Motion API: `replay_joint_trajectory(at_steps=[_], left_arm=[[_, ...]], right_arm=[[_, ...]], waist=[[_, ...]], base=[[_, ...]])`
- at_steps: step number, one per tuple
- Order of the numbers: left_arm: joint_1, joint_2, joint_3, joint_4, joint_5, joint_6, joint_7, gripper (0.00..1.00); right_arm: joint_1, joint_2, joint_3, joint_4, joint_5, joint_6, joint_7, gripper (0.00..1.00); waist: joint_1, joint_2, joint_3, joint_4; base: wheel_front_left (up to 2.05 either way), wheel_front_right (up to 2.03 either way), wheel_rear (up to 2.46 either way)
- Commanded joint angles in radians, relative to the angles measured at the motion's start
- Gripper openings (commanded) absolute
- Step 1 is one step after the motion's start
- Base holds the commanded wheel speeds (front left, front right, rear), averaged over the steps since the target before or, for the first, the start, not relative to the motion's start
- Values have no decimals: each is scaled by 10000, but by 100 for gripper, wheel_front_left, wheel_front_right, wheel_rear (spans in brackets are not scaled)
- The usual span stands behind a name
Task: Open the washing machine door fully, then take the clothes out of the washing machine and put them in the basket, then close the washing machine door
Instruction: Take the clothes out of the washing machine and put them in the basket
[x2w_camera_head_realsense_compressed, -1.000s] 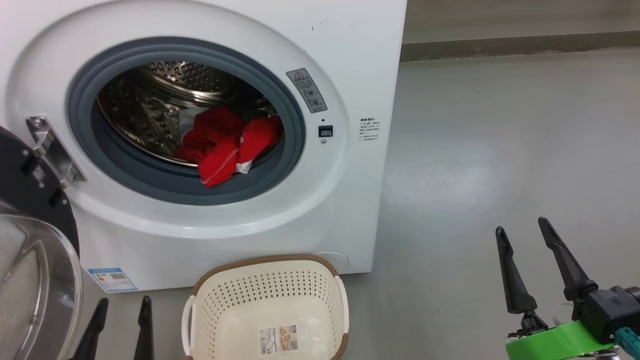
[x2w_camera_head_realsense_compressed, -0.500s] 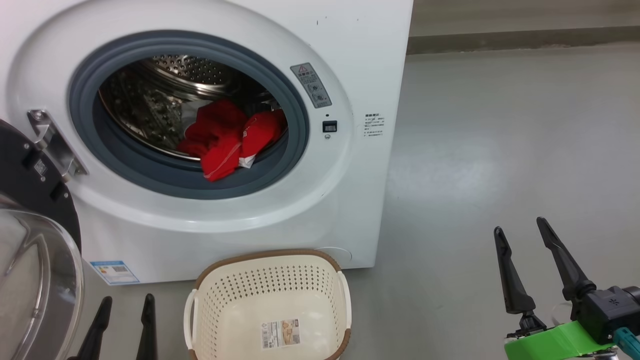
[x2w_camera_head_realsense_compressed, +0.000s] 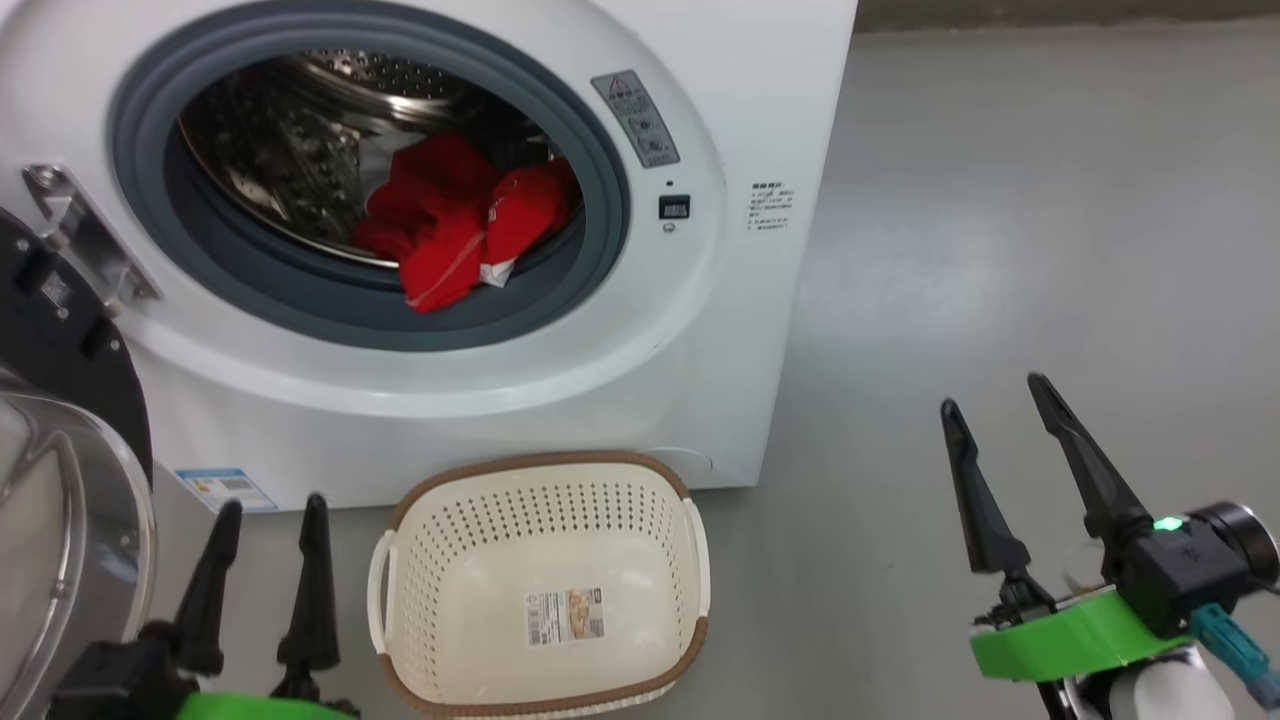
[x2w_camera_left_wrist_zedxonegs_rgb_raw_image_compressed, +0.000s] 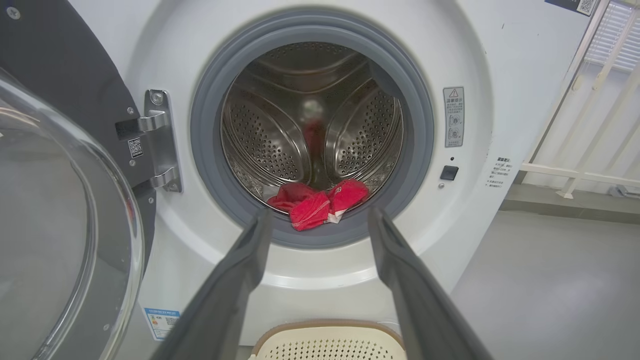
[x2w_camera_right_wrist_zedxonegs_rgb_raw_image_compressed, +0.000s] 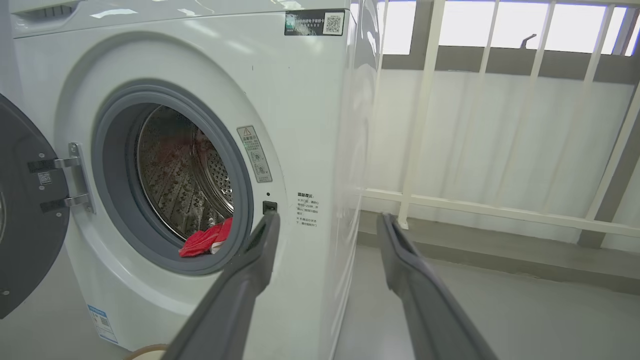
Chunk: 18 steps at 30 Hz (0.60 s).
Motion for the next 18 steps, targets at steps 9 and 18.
replay_joint_trajectory(at_steps=[9,18], left_arm=[[-2212,80,82,100,181,219,-127,100],[-4230,186,-53,1001,168,30,-254,100]], right_arm=[[-1501,-349,373,-426,-164,62,-63,100],[-1907,-338,266,-618,-125,62,-63,100]], waist=[[0,0,1574,-36],[0,0,2694,-205]], base=[[0,0,0],[0,0,0]])
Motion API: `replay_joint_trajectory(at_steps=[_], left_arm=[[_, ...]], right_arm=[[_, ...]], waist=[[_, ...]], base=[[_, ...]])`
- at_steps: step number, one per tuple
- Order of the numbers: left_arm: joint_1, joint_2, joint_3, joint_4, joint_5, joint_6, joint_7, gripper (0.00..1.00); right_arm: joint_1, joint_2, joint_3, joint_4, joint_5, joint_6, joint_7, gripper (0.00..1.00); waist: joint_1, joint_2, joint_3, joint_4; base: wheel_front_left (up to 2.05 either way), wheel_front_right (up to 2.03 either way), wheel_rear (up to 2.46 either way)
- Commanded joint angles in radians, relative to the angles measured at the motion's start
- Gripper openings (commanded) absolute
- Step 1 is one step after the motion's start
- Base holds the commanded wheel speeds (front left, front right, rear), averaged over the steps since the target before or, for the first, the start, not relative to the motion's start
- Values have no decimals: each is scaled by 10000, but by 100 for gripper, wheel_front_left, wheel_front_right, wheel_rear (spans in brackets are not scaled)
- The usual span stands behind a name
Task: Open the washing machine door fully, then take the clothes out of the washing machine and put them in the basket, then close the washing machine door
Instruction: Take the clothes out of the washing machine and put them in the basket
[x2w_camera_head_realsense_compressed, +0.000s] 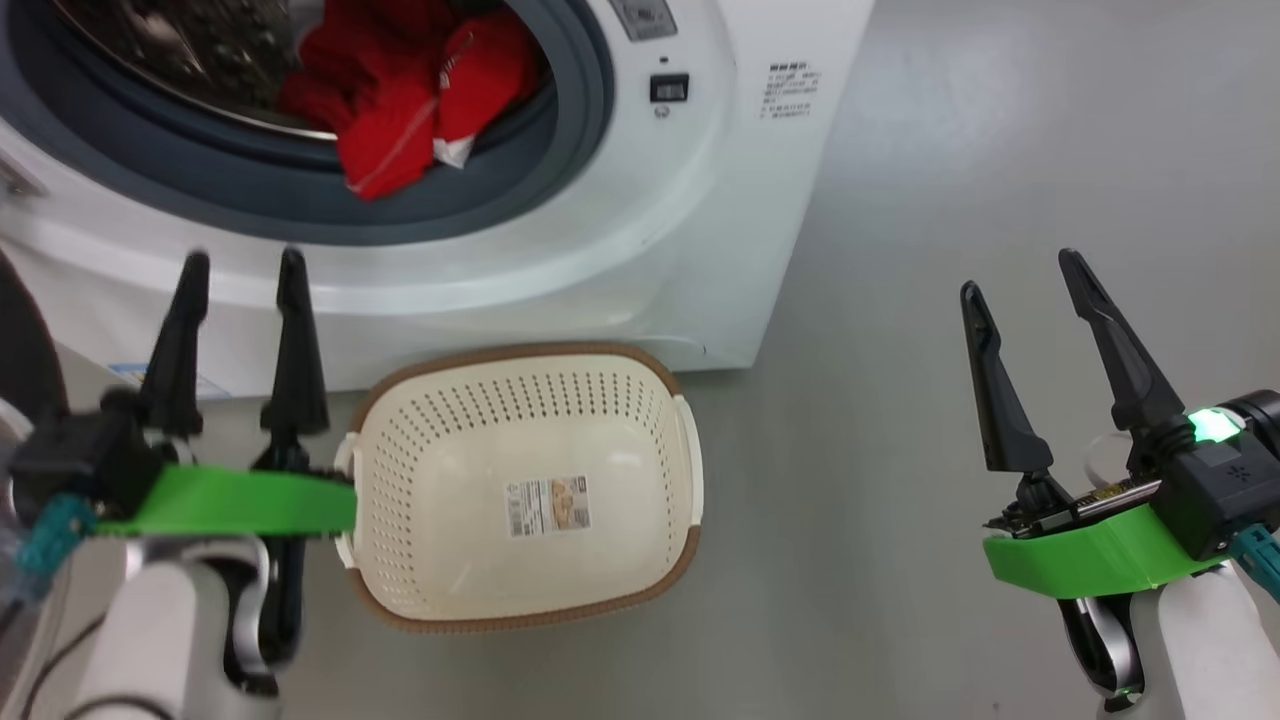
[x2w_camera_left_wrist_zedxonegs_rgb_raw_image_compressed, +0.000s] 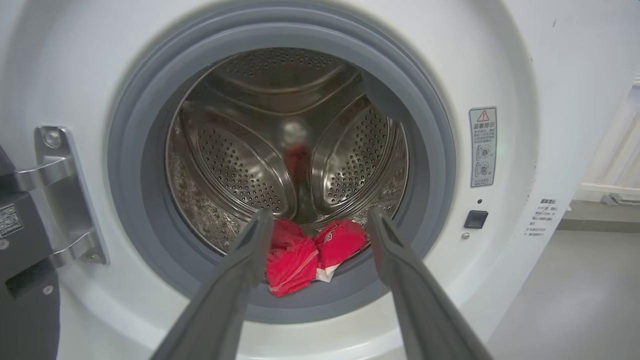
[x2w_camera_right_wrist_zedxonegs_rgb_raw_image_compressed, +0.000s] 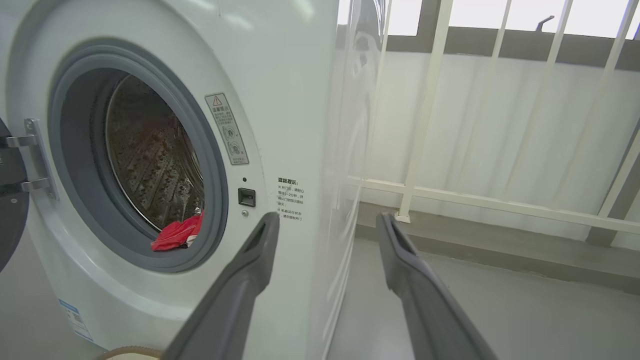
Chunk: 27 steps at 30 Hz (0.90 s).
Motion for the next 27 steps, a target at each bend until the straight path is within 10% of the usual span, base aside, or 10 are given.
replay_joint_trajectory(at_steps=[1,27], left_arm=[[-768,256,224,107,-16,-243,-94,100],[-6460,791,129,5050,-242,-844,-1,100]], right_arm=[[-308,-52,198,-343,-37,62,-63,100],[-1171,-146,201,-951,-25,62,-63,100]], waist=[[0,0,795,-175],[0,0,2910,-864]], base=[[0,0,0],[0,0,0]])
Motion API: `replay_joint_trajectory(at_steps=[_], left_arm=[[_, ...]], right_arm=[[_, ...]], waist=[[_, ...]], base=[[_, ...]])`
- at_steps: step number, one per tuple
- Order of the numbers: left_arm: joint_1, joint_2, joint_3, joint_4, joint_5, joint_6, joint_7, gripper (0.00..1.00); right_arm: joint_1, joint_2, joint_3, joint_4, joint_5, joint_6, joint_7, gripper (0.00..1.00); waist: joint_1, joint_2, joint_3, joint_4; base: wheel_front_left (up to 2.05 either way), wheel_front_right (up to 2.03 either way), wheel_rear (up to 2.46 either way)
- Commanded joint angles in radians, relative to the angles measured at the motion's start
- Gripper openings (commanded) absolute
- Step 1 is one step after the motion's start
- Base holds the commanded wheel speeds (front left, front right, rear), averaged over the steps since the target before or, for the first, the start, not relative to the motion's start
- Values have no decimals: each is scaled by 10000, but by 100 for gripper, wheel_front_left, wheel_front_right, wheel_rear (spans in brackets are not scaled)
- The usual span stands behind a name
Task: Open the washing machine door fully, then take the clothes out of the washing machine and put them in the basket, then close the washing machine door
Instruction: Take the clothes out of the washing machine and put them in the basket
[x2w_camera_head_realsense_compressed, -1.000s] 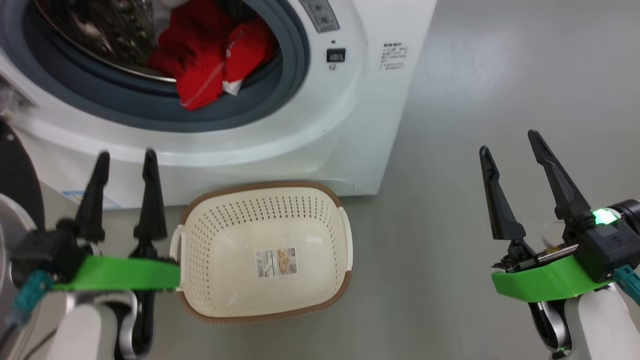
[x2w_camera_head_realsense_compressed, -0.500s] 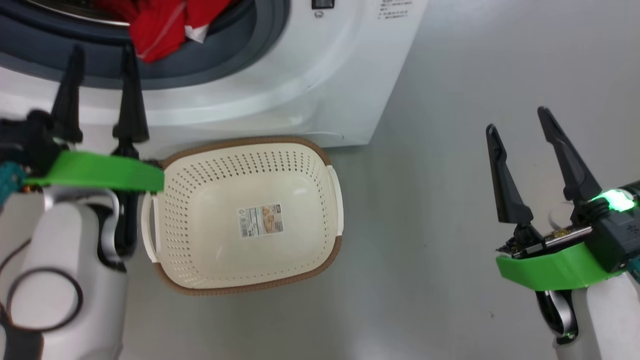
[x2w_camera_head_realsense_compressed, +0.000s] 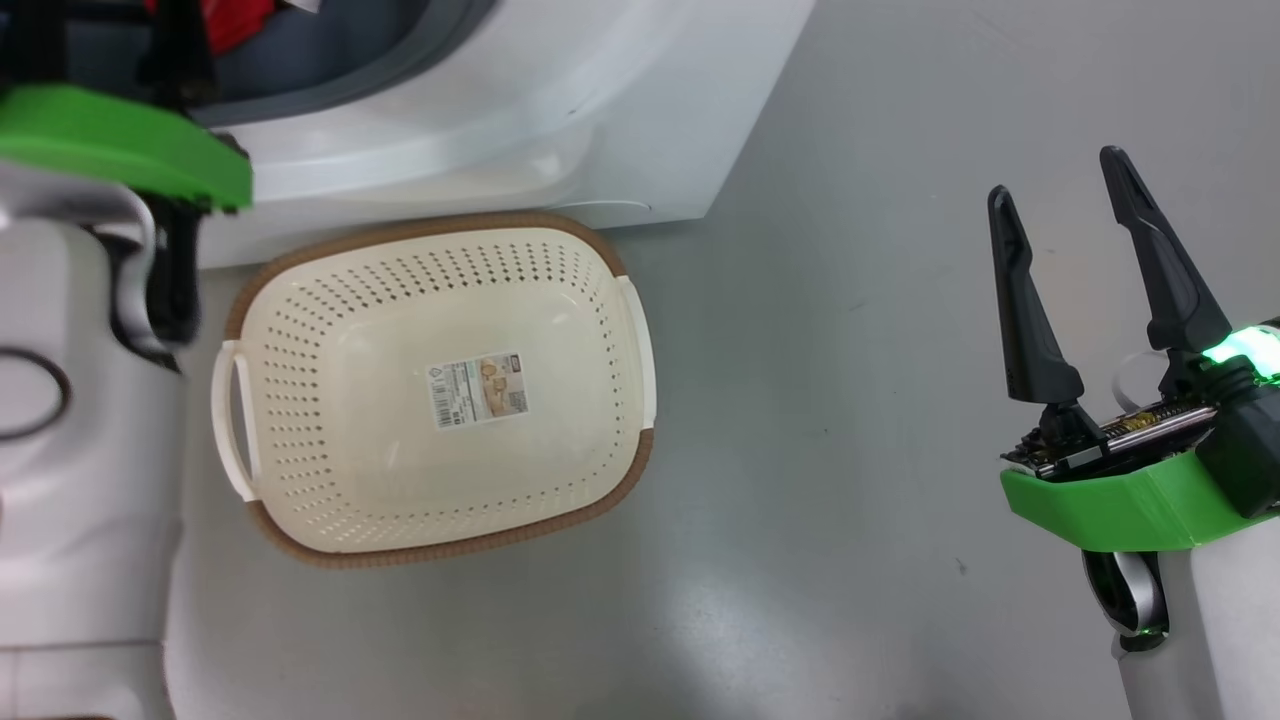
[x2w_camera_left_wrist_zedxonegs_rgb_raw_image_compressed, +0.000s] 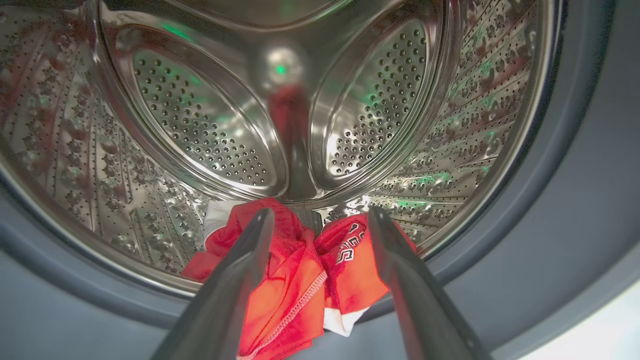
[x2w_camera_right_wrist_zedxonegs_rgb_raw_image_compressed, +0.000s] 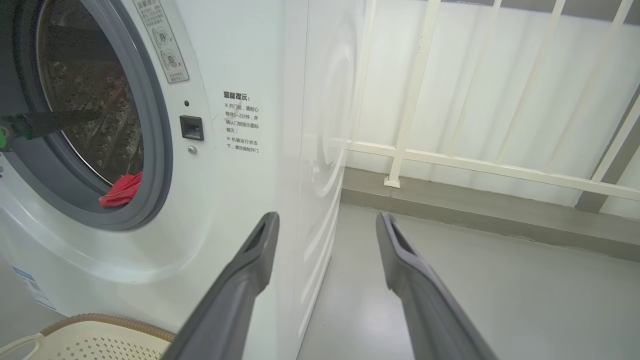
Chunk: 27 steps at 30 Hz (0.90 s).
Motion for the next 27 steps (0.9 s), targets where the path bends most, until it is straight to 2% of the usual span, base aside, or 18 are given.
replay_joint_trajectory(at_steps=[1,8,16,23,27], left_arm=[[-414,573,196,133,34,-60,178,100],[-1811,872,181,1980,-92,28,1243,100],[-2832,1137,-332,3721,335,439,2566,100],[-3154,1193,-860,4714,619,224,3614,100],[-3335,1337,-1066,4990,786,300,3706,100]], right_arm=[[-144,42,156,-346,4,62,-61,100],[-306,122,213,-574,4,62,-61,100],[-320,192,361,-594,5,62,-61,100],[-309,215,494,-501,36,62,-61,100],[-325,244,536,-519,76,62,-61,100]], waist=[[0,-1,199,-180],[0,-1,426,-430],[0,-1,480,-629],[0,-1,436,-826],[0,-1,481,-934]], base=[[0,0,0],[0,0,0],[0,0,0],[0,0,0],[0,0,0]])
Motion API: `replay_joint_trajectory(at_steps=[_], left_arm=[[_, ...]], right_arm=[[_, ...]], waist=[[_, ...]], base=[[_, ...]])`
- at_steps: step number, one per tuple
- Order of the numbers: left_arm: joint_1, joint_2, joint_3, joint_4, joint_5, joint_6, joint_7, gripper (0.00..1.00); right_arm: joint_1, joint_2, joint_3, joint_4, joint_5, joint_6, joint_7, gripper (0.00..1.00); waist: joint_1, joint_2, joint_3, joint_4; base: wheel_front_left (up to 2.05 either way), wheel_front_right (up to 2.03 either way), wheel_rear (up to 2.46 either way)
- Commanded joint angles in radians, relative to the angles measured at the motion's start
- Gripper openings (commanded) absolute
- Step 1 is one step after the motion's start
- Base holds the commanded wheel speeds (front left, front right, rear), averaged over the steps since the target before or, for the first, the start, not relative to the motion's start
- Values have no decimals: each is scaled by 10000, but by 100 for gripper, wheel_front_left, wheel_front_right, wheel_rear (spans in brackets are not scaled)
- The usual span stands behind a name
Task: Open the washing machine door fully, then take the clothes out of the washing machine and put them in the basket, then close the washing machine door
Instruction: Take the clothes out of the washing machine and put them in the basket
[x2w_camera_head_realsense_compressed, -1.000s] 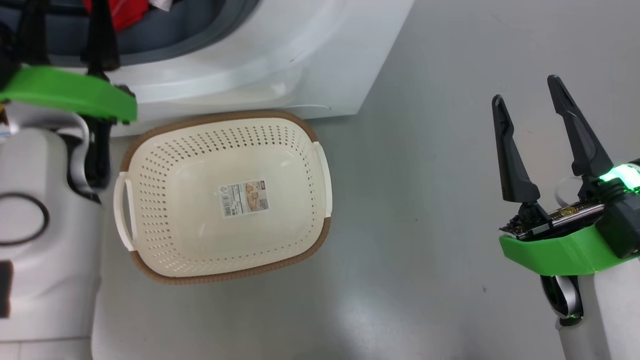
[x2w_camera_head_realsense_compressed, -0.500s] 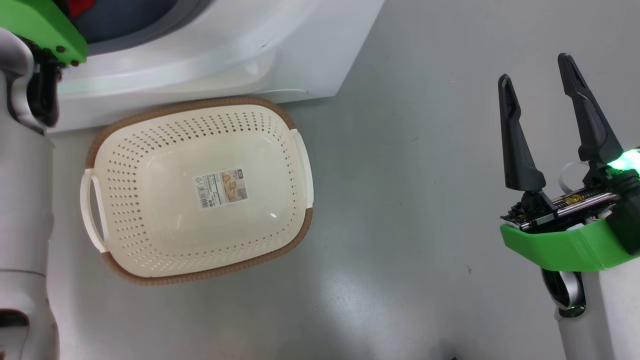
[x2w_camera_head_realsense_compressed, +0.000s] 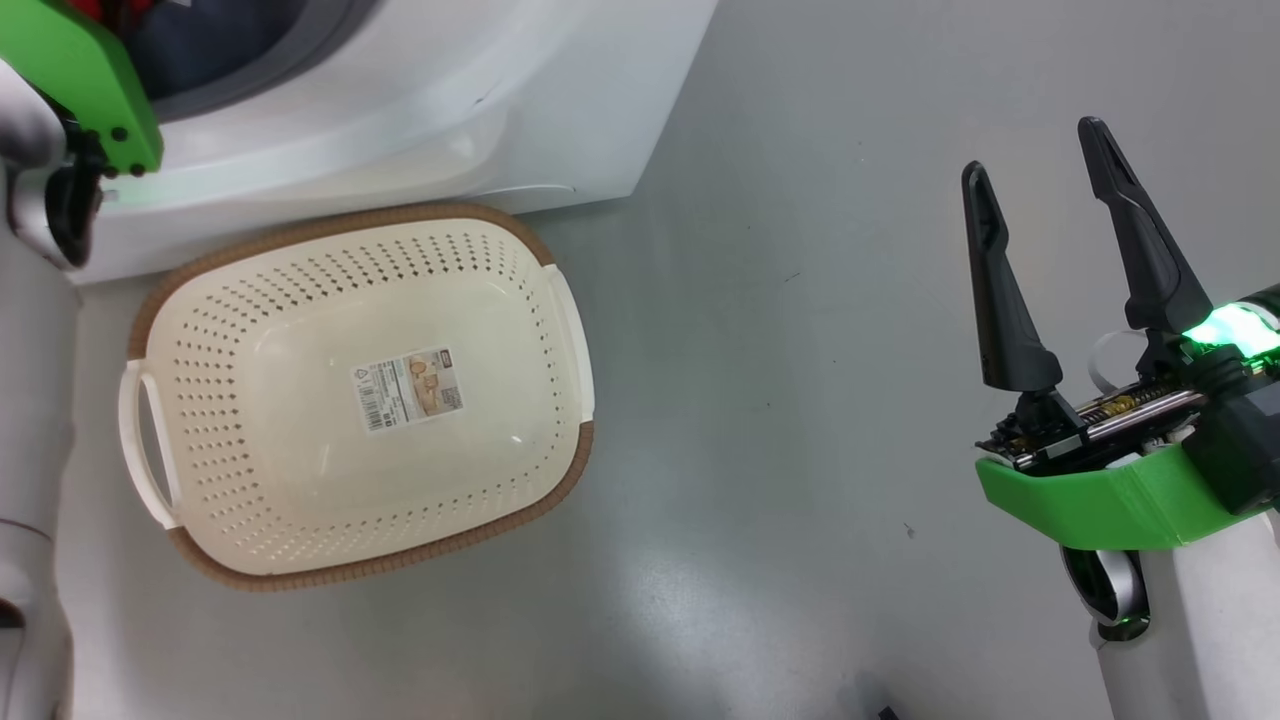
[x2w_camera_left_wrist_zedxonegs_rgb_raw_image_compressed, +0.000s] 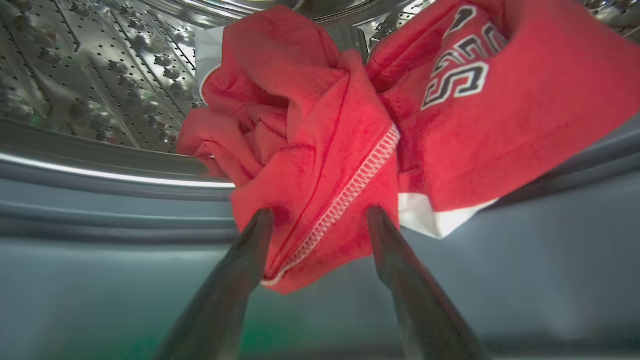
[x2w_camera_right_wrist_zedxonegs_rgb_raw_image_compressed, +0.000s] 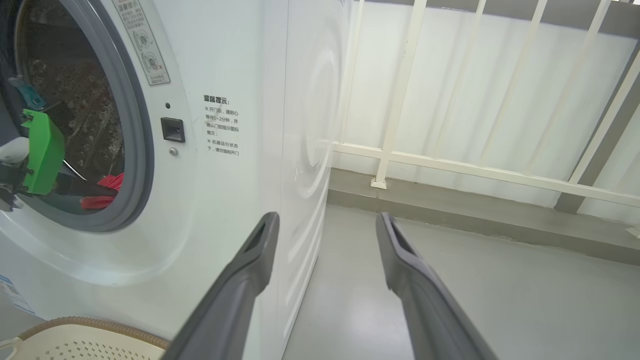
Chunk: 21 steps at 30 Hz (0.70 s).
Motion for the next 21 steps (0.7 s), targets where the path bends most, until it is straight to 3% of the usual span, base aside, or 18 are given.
replay_joint_trajectory(at_steps=[1,17,19,20,21], left_arm=[[-196,572,49,-147,142,77,-38,100],[-490,1001,-557,495,588,601,-436,100],[-496,991,-592,552,572,581,-424,19],[-504,989,-626,573,580,557,-419,0],[-518,993,-652,596,581,546,-409,0]], right_arm=[[13,24,225,-238,63,62,-51,100],[-16,88,354,-296,265,62,-51,100],[-10,92,373,-299,276,62,-51,100],[-9,93,376,-301,283,62,-51,100],[-10,94,374,-304,286,62,-51,100]], waist=[[0,0,25,-46],[0,0,212,-331],[0,0,217,-328],[0,0,219,-327],[0,0,223,-326]], base=[[0,0,0],[0,0,0],[0,0,0],[0,0,0],[0,0,0]])
